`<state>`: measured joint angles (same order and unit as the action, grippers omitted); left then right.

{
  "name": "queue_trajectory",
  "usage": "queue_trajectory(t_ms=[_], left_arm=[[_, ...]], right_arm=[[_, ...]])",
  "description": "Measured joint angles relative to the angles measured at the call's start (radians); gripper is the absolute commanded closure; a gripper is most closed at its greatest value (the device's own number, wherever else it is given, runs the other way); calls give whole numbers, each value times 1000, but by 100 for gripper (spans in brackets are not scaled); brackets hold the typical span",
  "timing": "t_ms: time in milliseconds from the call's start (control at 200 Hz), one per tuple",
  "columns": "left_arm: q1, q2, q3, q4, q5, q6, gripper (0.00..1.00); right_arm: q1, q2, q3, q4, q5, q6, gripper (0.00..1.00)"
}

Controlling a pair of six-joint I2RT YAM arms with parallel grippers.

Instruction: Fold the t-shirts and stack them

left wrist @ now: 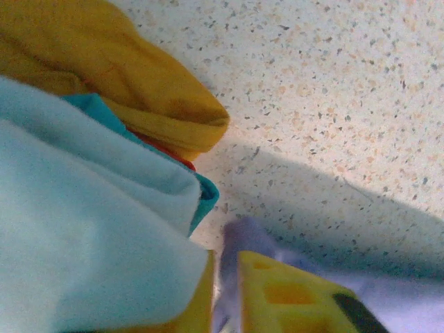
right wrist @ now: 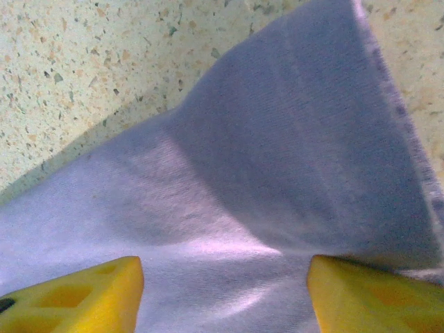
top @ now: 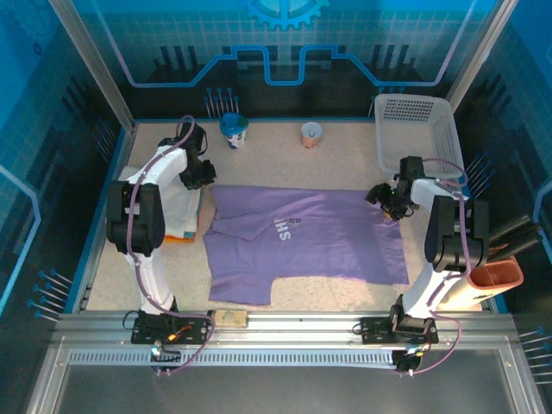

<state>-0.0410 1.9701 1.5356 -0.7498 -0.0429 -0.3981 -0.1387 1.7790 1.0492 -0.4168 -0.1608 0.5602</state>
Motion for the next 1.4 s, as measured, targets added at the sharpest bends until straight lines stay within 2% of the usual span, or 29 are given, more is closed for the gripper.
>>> queue_trajectory(t_ms=[75, 110, 155, 230, 370, 565, 715, 926, 1066, 1221, 1401], left_arm=[[1, 0, 0, 0, 6, -3, 59], [1, -2, 0, 0, 9, -8, 57], [-2, -4, -1, 0, 11, -17, 56], [-12, -20, -8, 1, 11, -19, 56], [-67, -97, -60, 0, 10, -19, 55], [-203, -155, -145, 33, 11, -31, 54], [-257, -108, -161, 56, 30, -57, 56], [-256, -13, -174, 84, 33, -82, 56], [-244, 20, -174, 87, 33, -83, 56], [-217, 31, -160, 100, 34, -79, 56], [-203, 66, -97, 101, 33, -50, 54]], right_arm=[[0, -20, -7, -2, 2, -1, 23], [0, -34, -14, -4, 3, -2, 21], [0, -58, -22, -6, 3, -8, 15], [0, -106, -27, -13, 3, -19, 13], [26, -177, -26, -37, 35, -45, 13], [161, -192, -26, -79, 115, -80, 18], [192, -112, 7, -88, 100, -88, 19], [222, 78, 127, -104, 79, -89, 23], [237, 148, 234, -122, 67, -90, 23], [238, 200, 301, -144, 63, -90, 23], [240, 185, 304, -160, 56, -93, 17]])
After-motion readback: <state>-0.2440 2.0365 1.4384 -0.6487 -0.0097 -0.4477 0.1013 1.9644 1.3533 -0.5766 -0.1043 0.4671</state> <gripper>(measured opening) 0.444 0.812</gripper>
